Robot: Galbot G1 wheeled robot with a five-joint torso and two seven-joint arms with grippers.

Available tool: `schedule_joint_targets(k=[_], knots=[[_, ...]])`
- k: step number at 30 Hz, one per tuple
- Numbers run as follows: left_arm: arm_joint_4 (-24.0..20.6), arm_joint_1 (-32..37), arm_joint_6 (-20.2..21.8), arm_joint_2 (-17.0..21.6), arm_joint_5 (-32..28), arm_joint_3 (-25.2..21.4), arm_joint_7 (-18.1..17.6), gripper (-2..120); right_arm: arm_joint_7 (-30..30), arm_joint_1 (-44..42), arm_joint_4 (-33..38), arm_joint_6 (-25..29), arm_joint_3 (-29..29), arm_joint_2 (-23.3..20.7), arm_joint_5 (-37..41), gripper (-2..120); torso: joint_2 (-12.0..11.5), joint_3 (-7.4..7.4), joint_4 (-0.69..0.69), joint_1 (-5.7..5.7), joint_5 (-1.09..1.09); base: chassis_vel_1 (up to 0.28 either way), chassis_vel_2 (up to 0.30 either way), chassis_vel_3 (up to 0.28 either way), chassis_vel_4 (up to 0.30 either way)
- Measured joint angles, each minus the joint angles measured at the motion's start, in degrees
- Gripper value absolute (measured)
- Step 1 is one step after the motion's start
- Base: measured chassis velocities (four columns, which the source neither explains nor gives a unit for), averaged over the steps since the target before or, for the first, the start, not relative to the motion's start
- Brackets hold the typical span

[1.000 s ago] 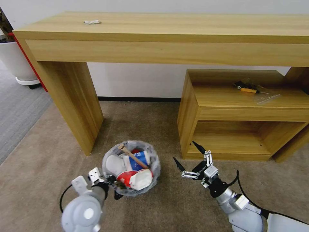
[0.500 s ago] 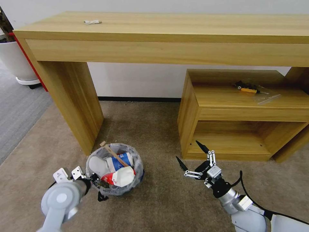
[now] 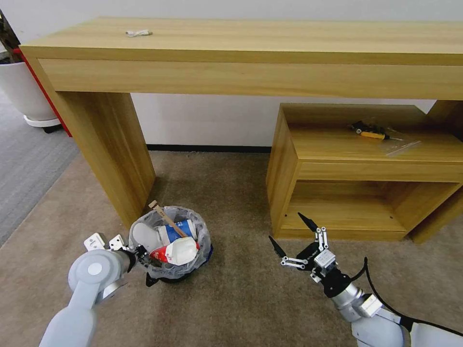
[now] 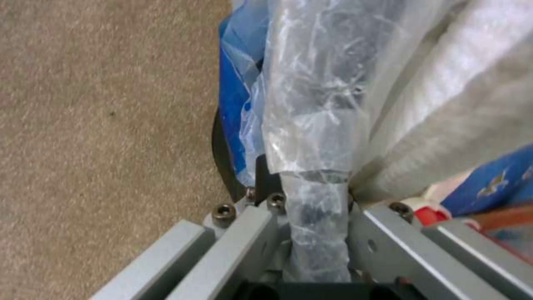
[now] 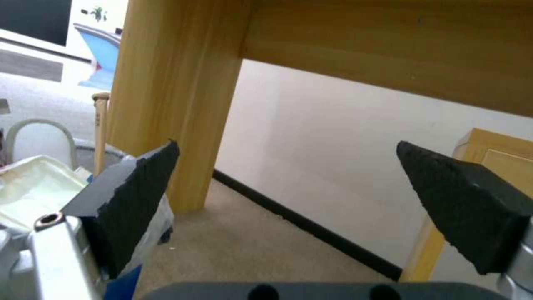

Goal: Pick up the trash bin and place the garbage on the floor into it.

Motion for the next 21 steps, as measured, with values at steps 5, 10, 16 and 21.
schedule_joint_targets(k=[5,10,16,21], knots=[[0.31,-0.14,0.0,-0.19,-0.52,0.05,-1.26,0,-0.01,0.24,-0.21,0.02,-0.22,0.32,0.02,100,0.0,0.0,0.0,0.0,0.0,0.0,0.0,0.0,0.0],[0.58,0.46,0.07,-0.59,0.0,0.16,-1.54,14,-0.24,0.5,-0.72,0.11,-0.54,0.79,0.03,100,0.0,0.0,-0.01,0.0,-0.05,0.0,0.0,0.0,0.0],[-0.06,0.77,-0.01,-1.23,1.38,0.31,-1.16,35,-0.53,0.84,-1.25,0.21,-0.74,1.07,0.13,100,0.0,0.0,-0.01,0.0,-0.02,0.0,0.0,0.0,0.0],[-0.14,1.29,-0.16,-1.48,3.78,0.34,0.27,53,-0.65,0.78,-1.38,0.25,-0.81,1.27,0.01,100,0.0,0.0,-0.01,0.0,-0.02,0.0,0.0,0.0,0.0]])
